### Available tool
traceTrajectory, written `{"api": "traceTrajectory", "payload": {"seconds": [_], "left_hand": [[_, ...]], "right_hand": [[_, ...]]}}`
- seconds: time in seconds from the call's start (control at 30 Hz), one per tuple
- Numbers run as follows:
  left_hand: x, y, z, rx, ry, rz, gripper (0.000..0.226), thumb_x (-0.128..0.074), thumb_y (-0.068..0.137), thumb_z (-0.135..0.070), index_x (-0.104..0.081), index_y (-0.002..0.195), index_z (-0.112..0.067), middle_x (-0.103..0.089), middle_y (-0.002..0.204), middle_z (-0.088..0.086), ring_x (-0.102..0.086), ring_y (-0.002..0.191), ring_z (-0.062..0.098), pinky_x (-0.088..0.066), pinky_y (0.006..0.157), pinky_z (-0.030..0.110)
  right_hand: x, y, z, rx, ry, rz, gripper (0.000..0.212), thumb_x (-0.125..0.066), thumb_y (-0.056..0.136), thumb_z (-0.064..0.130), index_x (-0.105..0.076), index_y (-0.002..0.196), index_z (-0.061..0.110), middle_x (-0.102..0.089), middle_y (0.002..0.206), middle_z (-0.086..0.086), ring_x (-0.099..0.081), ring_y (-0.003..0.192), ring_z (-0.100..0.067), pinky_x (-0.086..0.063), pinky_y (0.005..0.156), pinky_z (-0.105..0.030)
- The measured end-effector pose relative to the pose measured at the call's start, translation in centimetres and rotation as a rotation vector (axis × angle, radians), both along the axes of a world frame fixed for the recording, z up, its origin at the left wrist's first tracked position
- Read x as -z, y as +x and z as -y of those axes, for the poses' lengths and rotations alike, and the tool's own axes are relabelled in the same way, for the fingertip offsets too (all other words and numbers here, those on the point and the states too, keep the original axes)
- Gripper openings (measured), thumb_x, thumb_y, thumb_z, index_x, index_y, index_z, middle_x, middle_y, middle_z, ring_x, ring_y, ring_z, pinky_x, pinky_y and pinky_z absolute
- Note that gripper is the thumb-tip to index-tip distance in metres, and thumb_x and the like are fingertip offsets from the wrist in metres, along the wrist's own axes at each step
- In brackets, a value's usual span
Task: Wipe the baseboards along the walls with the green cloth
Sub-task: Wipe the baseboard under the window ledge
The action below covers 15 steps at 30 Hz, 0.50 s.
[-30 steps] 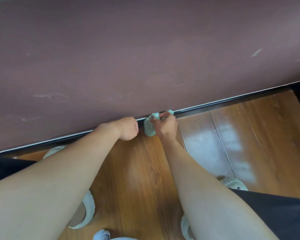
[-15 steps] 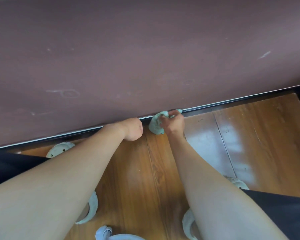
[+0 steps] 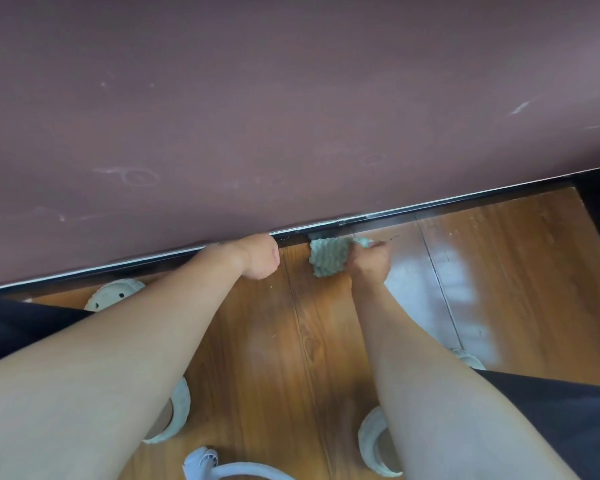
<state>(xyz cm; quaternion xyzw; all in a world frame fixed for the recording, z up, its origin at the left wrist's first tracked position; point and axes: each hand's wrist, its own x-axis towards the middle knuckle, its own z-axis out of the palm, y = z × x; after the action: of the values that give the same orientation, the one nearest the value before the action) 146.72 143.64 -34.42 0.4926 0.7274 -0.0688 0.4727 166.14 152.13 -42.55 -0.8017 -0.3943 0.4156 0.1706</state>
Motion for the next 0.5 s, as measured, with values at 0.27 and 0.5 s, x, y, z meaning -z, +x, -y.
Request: {"api": "traceTrajectory", "payload": {"seconds": [0.27, 0.5], "left_hand": [[0.2, -1.5, 0.6, -0.001, -0.002, -0.056, 0.032, -0.048, 0.092, -0.006, -0.074, 0.110, -0.006, -0.073, 0.115, 0.012, -0.067, 0.107, 0.032, -0.056, 0.096, 0.042], [1.5, -3.0, 1.8, -0.029, -0.086, -0.096, 0.031, -0.054, 0.098, -0.014, -0.068, 0.124, -0.008, -0.066, 0.127, 0.011, -0.064, 0.117, 0.029, -0.053, 0.097, 0.036]], "right_hand": [[-2.9, -8.2, 4.3, -0.206, -0.476, -0.658, 0.039, -0.070, 0.081, -0.009, -0.056, 0.117, -0.011, -0.063, 0.102, -0.024, -0.070, 0.084, -0.037, -0.063, 0.067, -0.041], [-1.4, -7.1, 2.4, 0.137, -0.166, -0.614, 0.016, -0.064, 0.086, -0.006, -0.059, 0.083, 0.009, -0.065, 0.080, -0.009, -0.070, 0.080, -0.027, -0.060, 0.078, -0.037]]}}
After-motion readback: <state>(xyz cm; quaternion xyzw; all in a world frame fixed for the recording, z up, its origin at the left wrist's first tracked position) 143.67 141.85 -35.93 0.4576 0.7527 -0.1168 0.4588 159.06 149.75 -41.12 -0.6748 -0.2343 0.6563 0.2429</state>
